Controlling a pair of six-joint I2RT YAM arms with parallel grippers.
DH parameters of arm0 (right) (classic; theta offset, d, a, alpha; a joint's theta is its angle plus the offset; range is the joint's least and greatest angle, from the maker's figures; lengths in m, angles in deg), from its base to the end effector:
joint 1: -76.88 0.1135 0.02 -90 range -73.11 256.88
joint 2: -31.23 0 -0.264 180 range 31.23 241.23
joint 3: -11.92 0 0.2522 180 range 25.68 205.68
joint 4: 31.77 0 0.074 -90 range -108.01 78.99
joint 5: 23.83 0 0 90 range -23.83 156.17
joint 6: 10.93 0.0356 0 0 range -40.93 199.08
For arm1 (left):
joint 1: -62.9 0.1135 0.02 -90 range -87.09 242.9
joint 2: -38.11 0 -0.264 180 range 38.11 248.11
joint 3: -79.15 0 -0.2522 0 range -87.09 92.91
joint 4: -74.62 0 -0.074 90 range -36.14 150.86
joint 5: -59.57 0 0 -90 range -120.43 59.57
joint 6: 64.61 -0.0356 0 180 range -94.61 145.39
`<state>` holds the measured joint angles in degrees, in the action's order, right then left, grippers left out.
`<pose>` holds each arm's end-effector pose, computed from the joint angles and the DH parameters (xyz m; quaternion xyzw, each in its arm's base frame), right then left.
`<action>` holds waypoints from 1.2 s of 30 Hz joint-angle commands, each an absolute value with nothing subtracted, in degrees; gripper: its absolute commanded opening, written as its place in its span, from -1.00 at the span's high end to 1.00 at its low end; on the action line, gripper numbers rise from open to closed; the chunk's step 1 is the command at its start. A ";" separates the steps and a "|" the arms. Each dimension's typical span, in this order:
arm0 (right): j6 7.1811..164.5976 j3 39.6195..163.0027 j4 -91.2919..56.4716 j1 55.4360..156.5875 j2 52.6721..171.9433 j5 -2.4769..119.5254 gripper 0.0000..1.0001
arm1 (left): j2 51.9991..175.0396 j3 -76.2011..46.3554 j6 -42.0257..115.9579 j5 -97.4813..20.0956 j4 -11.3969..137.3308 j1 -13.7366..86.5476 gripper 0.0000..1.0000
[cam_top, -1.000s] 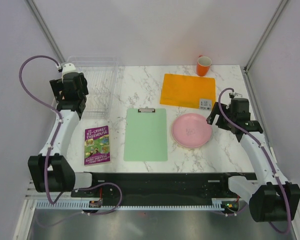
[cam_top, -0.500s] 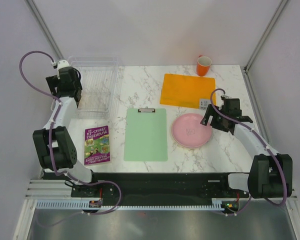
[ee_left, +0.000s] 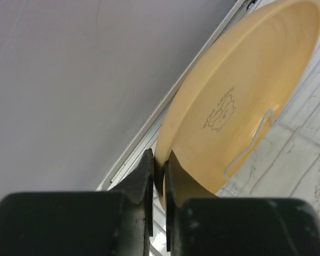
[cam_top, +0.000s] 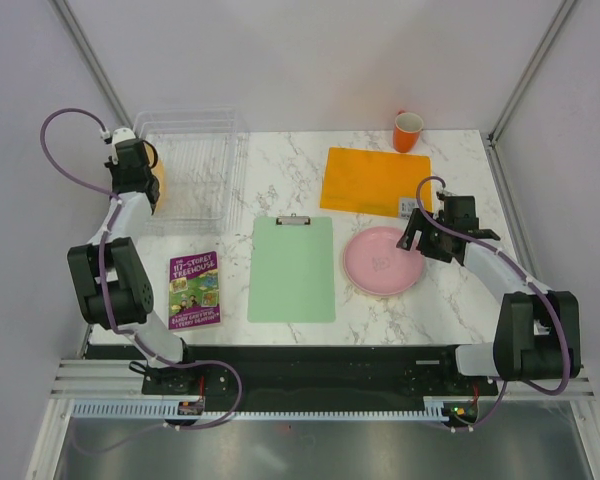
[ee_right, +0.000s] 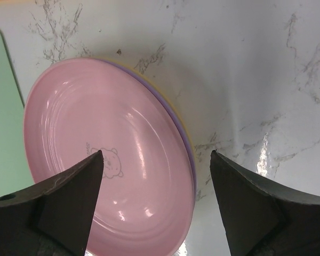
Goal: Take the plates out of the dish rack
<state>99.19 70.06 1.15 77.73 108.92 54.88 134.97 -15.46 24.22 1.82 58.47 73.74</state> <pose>0.2676 0.0109 0.2007 0.1265 0.9343 0.1498 0.2978 0.3804 0.0922 0.2772 -0.2126 0.8068 0.2883 0.4699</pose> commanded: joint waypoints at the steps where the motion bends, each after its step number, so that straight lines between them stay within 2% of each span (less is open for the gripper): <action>1: 98.94 69.89 -1.04 77.41 108.57 53.77 -0.75 | 132.25 -15.72 27.58 0.15 62.88 73.45 0.95; 10: 99.11 69.18 0.01 77.50 105.85 53.51 -0.74 | 125.66 -18.01 25.57 7.09 65.25 72.93 0.95; 23: 98.76 69.27 2.20 77.50 102.86 53.69 -0.75 | 127.68 -17.04 11.77 23.87 73.24 67.22 0.96; 32: 98.76 70.15 4.66 77.41 98.74 52.63 -0.75 | 121.27 -18.01 12.72 23.62 70.10 64.41 0.95; 35: 98.85 71.20 6.07 77.41 95.93 51.84 -0.75 | 116.44 -17.92 18.41 21.09 63.61 63.52 0.96; 36: 98.76 71.38 6.34 77.41 95.13 51.49 -0.75 | 115.03 -17.75 20.97 18.81 56.71 63.52 0.95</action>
